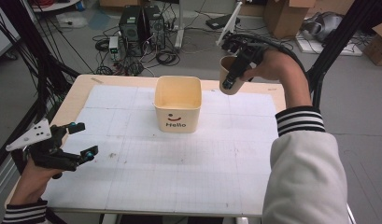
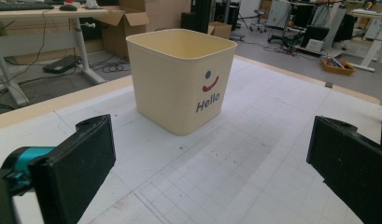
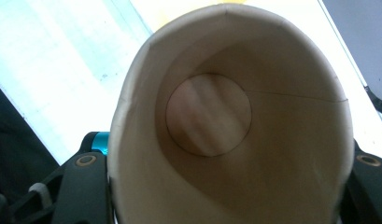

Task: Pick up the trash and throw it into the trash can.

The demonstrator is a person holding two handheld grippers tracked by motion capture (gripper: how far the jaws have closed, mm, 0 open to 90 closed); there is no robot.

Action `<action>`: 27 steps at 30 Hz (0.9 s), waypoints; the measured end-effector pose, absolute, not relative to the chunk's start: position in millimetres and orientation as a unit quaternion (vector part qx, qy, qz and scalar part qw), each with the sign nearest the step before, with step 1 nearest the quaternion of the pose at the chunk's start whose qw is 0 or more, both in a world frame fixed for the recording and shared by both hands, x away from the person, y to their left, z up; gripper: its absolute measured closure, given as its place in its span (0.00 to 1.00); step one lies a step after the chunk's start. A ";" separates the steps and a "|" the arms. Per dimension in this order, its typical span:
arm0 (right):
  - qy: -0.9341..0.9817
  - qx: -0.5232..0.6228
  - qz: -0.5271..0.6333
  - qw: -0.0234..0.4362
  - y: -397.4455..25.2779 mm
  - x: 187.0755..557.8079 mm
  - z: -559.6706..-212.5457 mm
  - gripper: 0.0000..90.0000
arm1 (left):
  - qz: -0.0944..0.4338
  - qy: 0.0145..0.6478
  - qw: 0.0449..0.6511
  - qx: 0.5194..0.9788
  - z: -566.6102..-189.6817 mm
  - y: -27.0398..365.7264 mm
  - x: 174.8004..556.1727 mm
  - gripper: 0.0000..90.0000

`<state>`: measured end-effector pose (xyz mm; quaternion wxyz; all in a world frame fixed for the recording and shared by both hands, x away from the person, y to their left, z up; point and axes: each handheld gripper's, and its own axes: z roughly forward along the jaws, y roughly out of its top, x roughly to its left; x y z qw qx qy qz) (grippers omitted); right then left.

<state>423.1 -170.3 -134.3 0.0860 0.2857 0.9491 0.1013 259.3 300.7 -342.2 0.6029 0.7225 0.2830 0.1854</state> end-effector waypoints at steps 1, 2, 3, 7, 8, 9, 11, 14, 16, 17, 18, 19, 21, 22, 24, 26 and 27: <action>0.951 0.281 0.101 0.086 -165.0 426.4 -133.0 0.38 | 0.185 0.283 0.604 0.722 -342.2 300.7 259.3 0.02; 0.951 0.281 0.101 0.086 -165.0 426.4 -133.0 0.38 | 0.185 0.283 0.605 0.721 -342.1 300.7 259.2 0.02; 0.951 0.281 0.099 0.087 -162.0 427.6 -132.0 0.38 | 0.185 0.283 0.605 0.721 -342.0 300.7 259.2 0.02; 0.953 0.270 0.103 0.087 -150.2 433.0 -126.9 0.38 | 0.183 0.281 0.606 0.722 -341.8 300.8 259.1 0.02; 0.955 0.266 0.103 0.088 -144.1 436.0 -126.0 0.38 | 0.183 0.281 0.606 0.721 -341.7 301.0 259.0 0.02; 0.955 0.266 0.103 0.088 -144.1 436.0 -126.0 0.38 | 0.183 0.281 0.607 0.721 -341.6 301.1 259.0 0.02; 0.956 0.260 0.099 0.091 -134.6 441.7 -125.6 0.38 | 0.183 0.281 0.607 0.720 -341.4 301.4 259.0 0.02; 0.958 0.253 0.104 0.089 -124.7 447.2 -123.6 0.38 | 0.183 0.280 0.608 0.720 -341.0 302.0 258.5 0.02; 0.957 0.254 0.105 0.087 -121.1 448.7 -123.4 0.38 | 0.183 0.279 0.608 0.720 -340.8 302.1 258.2 0.02; 0.958 0.250 0.106 0.087 -114.7 452.4 -122.9 0.38 | 0.182 0.279 0.610 0.719 -340.9 301.8 258.2 0.02; 0.958 0.250 0.106 0.087 -114.7 452.4 -122.9 0.38 | 0.182 0.279 0.610 0.719 -340.9 301.7 258.1 0.02; 0.960 0.245 0.109 0.086 -108.7 456.9 -123.5 0.38 | 0.182 0.279 0.610 0.719 -340.9 301.7 258.0 0.02; 0.960 0.244 0.106 0.084 -101.7 461.0 -124.7 0.38 | 0.181 0.279 0.610 0.719 -341.1 301.3 257.9 0.02; 0.960 0.244 0.106 0.084 -101.7 461.0 -124.7 0.38 | 0.181 0.279 0.610 0.720 -341.2 301.3 257.9 0.02; 0.962 0.237 0.103 0.087 -90.5 467.4 -124.6 0.38 | 0.181 0.279 0.610 0.719 -341.1 301.4 257.9 0.02; 0.963 0.233 0.106 0.089 -82.9 471.5 -123.6 0.39 | 0.181 0.279 0.611 0.719 -341.0 301.4 258.0 0.02; 0.963 0.233 0.107 0.089 -79.4 473.6 -123.5 0.39 | 0.181 0.279 0.610 0.719 -341.0 301.6 258.0 0.02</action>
